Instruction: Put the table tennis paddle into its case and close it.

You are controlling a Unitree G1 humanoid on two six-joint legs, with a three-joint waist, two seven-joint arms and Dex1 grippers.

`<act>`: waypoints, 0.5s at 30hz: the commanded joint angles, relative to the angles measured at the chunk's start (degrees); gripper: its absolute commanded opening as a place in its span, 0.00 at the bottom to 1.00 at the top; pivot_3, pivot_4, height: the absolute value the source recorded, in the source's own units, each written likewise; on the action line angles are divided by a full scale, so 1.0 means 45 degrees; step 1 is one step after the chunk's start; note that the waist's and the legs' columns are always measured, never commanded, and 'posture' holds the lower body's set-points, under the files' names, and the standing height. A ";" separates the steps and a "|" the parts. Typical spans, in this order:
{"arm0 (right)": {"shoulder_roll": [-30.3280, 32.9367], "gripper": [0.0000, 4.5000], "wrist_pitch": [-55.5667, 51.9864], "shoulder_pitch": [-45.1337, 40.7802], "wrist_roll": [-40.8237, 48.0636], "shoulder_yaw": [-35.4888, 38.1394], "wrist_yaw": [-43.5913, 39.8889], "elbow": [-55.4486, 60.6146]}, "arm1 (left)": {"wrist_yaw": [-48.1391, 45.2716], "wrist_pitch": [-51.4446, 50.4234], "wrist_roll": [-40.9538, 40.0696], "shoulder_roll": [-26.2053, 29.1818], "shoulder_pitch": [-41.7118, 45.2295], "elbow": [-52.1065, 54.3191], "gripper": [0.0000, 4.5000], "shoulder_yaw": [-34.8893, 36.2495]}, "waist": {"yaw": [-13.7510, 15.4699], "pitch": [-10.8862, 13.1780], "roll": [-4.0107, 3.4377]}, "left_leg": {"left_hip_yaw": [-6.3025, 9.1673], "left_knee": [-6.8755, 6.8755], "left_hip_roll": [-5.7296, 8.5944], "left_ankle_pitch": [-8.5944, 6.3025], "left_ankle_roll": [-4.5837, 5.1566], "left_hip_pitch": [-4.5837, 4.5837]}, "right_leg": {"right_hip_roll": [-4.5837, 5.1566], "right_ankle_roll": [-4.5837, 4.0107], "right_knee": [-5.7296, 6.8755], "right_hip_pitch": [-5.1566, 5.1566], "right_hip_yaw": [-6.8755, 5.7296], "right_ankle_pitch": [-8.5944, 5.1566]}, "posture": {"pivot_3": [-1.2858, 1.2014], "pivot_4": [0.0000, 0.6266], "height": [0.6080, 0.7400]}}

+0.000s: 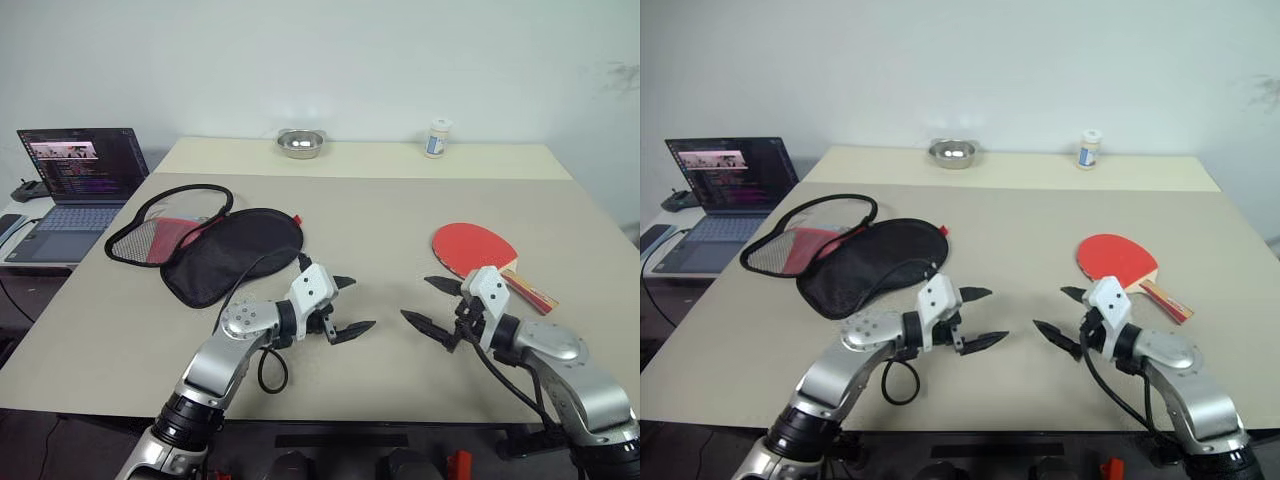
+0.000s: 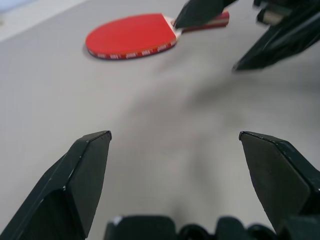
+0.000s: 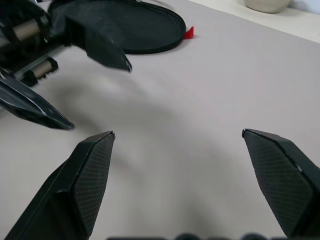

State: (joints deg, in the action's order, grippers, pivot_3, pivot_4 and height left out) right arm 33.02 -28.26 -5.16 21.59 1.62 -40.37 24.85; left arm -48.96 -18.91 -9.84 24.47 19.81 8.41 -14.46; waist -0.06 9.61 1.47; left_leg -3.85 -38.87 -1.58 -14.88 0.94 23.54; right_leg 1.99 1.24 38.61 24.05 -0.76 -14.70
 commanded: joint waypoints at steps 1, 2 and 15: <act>0.0262 1.00 -0.0465 0.0261 0.0378 0.0539 0.0189 0.0999 | 0.0161 0.0315 0.0035 -0.0201 0.0164 -0.0112 1.00 0.0011 | 0.0001 0.0000 0.0000 | 0.0000 -0.0003 0.0002 0.0000 0.0000 0.0000 | 0.0002 0.0001 0.0001 -0.0001 0.0000 0.0000 | 0.52 0.24 1.00; 0.0305 1.00 -0.0444 0.0408 0.0312 0.0511 0.0212 0.1056 | 0.0192 0.0533 0.0128 -0.0263 0.0204 -0.0372 1.00 -0.0024 | 0.0010 0.0000 0.0000 | -0.0001 -0.0006 0.0003 0.0000 0.0000 -0.0002 | 0.0005 0.0002 0.0001 -0.0004 0.0001 0.0000 | 0.52 0.24 1.00; 0.0569 1.00 -0.2551 -0.1103 0.2617 0.1178 0.0565 0.2924 | -0.0168 0.1047 -0.0015 0.1584 0.1167 -0.1519 1.00 0.2113 | -0.0026 0.0010 0.0018 | -0.0004 0.0003 -0.0006 0.0000 0.0000 -0.0017 | -0.0004 0.0000 0.0004 -0.0004 0.0004 -0.0002 | 0.52 0.24 1.00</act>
State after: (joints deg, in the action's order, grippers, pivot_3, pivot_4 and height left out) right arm 34.66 -38.72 -8.90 30.60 5.78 -36.74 34.99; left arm -48.81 -15.80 -9.15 30.58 24.24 1.46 -6.92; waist -0.17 9.66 1.55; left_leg -3.86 -38.84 -1.62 -14.88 0.94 23.47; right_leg 1.97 1.24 38.62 24.03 -0.75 -14.71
